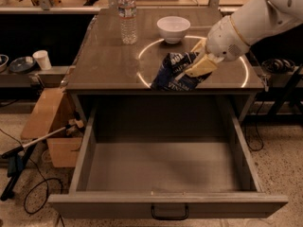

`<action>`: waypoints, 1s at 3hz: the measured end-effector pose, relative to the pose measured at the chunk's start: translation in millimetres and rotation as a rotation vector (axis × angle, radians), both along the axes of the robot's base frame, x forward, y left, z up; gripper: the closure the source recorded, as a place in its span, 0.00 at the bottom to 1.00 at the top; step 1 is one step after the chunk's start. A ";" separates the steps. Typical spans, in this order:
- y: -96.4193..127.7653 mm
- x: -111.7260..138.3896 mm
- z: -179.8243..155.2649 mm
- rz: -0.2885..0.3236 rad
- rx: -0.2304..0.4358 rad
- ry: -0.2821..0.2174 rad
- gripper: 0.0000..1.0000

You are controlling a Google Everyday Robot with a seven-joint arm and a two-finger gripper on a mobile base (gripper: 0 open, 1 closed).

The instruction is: Place blue chip bag into top drawer

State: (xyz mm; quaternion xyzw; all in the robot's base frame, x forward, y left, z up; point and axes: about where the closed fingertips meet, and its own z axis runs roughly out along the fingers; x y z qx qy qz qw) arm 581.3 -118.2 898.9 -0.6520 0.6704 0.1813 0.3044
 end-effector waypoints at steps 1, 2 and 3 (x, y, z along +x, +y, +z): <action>-12.7 -36.3 -2.8 -0.066 0.002 -0.002 1.00; -16.0 -57.3 -16.0 -0.118 -0.012 0.012 1.00; -12.3 -75.2 -38.4 -0.146 -0.012 0.041 1.00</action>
Offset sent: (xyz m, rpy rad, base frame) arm -0.0825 -0.0244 -0.0305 -0.0292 0.0268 -0.1896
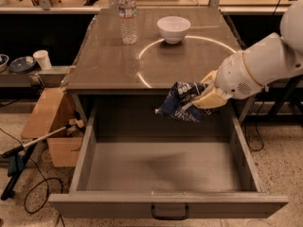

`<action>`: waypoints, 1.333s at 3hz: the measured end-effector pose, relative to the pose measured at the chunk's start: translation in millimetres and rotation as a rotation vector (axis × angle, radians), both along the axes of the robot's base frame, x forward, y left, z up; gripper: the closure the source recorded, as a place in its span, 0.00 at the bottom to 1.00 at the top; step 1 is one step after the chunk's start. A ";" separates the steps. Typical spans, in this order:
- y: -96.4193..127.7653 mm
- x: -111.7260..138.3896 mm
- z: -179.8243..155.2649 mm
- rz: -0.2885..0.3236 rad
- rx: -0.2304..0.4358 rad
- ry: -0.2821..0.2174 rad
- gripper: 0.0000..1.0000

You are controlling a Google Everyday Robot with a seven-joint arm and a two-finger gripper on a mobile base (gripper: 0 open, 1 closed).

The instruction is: Place blue chip bag into top drawer

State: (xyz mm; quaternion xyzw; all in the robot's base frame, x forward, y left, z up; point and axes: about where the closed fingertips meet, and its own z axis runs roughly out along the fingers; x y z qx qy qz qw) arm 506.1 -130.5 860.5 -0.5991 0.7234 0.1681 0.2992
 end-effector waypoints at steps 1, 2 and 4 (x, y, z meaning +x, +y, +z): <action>4.1 -6.5 -18.1 -0.024 -0.020 0.024 1.00; 10.0 24.0 -48.7 -0.067 -0.095 0.025 1.00; 15.0 19.8 -51.0 -0.065 -0.106 0.004 1.00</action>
Offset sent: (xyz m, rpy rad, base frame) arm 0.0277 0.0095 -0.0509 -0.1081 0.0188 -0.0846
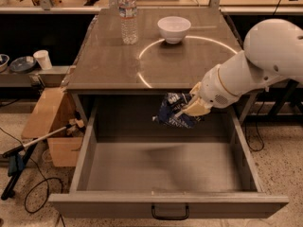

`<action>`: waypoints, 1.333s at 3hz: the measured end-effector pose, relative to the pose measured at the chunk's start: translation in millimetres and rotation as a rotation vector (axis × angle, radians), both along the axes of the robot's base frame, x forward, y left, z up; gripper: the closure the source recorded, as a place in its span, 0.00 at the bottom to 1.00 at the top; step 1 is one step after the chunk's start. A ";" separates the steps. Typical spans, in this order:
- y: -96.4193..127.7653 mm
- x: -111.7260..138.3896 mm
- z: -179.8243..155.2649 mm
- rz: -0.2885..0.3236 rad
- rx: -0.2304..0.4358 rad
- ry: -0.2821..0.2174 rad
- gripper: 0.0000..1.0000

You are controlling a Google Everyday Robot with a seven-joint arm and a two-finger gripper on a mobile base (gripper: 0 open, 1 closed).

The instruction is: Place blue chip bag into top drawer

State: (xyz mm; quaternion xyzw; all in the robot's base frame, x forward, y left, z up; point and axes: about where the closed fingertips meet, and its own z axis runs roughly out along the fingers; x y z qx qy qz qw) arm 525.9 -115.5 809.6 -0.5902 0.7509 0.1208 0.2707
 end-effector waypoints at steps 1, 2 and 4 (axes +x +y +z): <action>-0.6 -11.9 -38.8 -0.015 -0.021 0.040 1.00; -3.1 -27.6 -83.5 -0.036 -0.056 0.103 0.96; -3.1 -27.6 -83.5 -0.036 -0.057 0.103 0.50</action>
Offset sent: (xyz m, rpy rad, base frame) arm -0.0411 -0.0084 -0.1333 -0.0923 0.1706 -0.0683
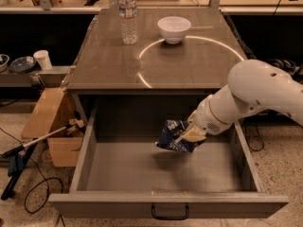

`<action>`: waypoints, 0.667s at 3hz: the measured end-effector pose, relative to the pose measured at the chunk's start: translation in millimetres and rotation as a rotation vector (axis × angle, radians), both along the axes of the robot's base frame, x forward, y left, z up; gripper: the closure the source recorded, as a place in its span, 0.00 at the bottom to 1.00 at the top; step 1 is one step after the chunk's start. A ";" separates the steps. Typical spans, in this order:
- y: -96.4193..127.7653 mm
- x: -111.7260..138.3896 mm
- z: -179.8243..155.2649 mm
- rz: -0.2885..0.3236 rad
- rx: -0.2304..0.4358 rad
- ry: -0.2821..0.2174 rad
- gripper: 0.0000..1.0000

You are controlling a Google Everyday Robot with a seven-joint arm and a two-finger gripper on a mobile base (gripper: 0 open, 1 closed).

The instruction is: Place blue chip bag into top drawer

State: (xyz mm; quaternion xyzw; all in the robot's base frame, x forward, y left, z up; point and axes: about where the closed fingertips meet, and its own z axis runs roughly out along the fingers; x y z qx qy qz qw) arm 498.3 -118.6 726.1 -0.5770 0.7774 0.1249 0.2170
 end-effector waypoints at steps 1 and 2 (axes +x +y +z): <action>0.0 0.0 0.0 0.000 0.000 0.000 0.27; 0.0 0.0 0.0 0.000 0.000 0.000 0.04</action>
Offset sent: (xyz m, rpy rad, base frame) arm 0.0000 0.0000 0.0000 0.0000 0.0000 0.0000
